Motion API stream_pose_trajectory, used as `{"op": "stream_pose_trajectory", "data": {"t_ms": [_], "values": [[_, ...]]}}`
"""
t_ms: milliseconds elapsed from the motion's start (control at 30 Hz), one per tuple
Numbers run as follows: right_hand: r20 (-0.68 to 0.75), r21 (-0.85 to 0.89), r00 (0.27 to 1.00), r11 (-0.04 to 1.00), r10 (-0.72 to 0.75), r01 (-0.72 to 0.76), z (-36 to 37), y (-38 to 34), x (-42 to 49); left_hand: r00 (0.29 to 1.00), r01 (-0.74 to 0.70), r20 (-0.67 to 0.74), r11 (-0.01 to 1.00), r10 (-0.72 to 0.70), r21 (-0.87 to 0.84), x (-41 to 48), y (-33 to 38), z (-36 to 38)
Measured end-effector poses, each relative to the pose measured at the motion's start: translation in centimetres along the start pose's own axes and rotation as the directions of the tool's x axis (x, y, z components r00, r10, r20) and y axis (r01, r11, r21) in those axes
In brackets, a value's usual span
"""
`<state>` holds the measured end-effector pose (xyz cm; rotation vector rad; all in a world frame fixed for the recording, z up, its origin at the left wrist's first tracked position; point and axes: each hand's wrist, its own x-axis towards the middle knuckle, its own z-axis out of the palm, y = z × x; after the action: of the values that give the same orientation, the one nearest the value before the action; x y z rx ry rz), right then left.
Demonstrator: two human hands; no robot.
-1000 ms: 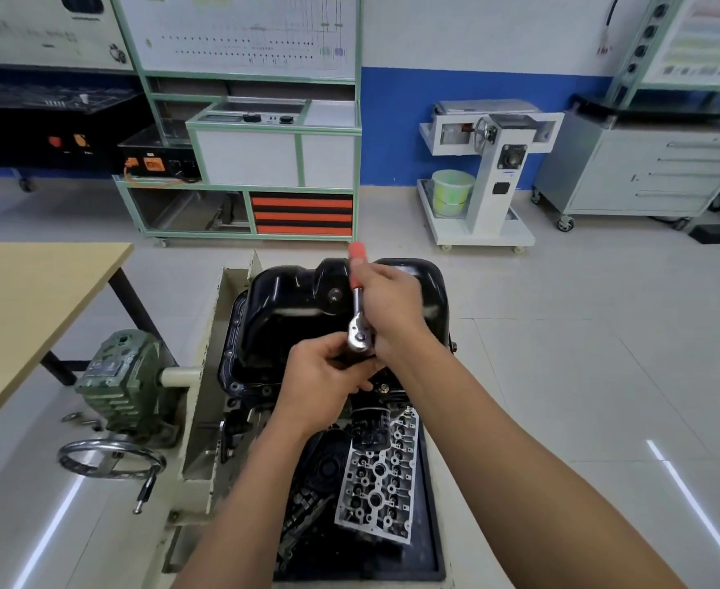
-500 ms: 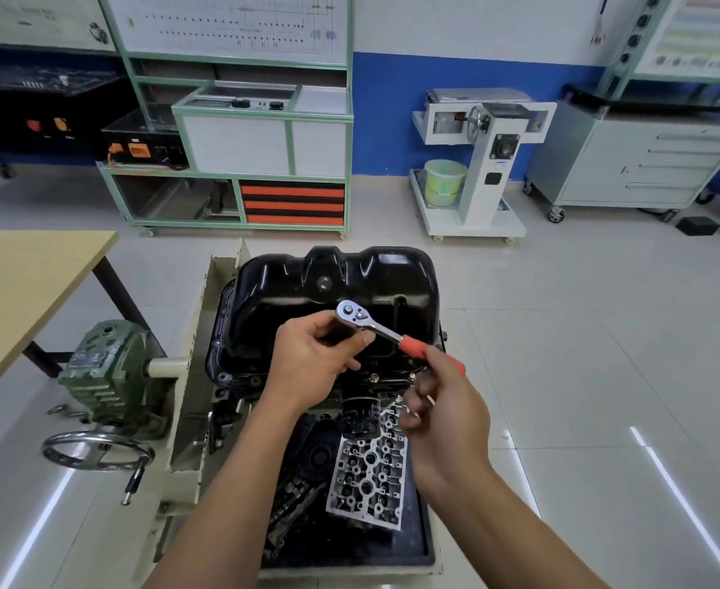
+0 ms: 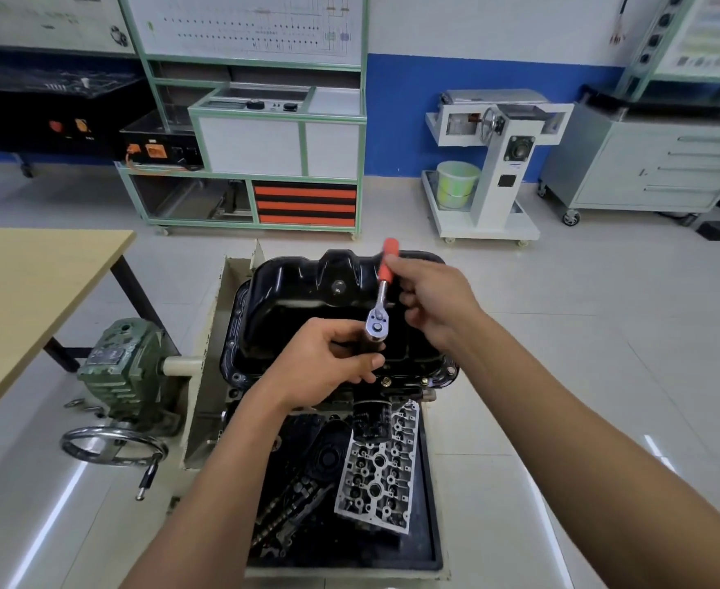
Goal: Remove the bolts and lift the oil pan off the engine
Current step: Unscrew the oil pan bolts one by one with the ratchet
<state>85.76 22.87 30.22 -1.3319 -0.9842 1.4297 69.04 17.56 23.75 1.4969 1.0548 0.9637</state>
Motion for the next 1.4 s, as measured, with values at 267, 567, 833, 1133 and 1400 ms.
{"op": "stream_pose_trajectory", "data": {"t_ms": [267,567,833,1133,1400], "values": [[0.572,-0.587,0.818,0.669,-0.055,0.456,5.3,-2.4,-0.1,0.999,0.034,-0.014,0.998,-0.034,0.061,0.6,-0.2,0.7],[0.25,-0.326,0.957,0.918,-0.148,0.227,3.4,-0.7,-0.4,0.995,0.014,-0.098,1.0,-0.011,0.028,0.2,-0.7,1.5],[-0.097,0.16,0.995,0.987,0.022,-0.006,-1.7,2.9,-3.2,0.975,-0.034,-0.218,0.999,0.034,0.002,0.0,-1.3,0.8],[-0.059,0.287,0.998,0.957,-0.025,0.041,-2.8,8.5,-11.0,0.954,-0.079,-0.288,0.996,0.085,0.033,0.5,-1.3,1.1],[-0.084,0.339,0.996,0.94,-0.02,0.048,-3.8,6.7,-7.3,0.96,-0.045,-0.276,0.999,0.046,0.01,0.3,-1.2,1.0]]}}
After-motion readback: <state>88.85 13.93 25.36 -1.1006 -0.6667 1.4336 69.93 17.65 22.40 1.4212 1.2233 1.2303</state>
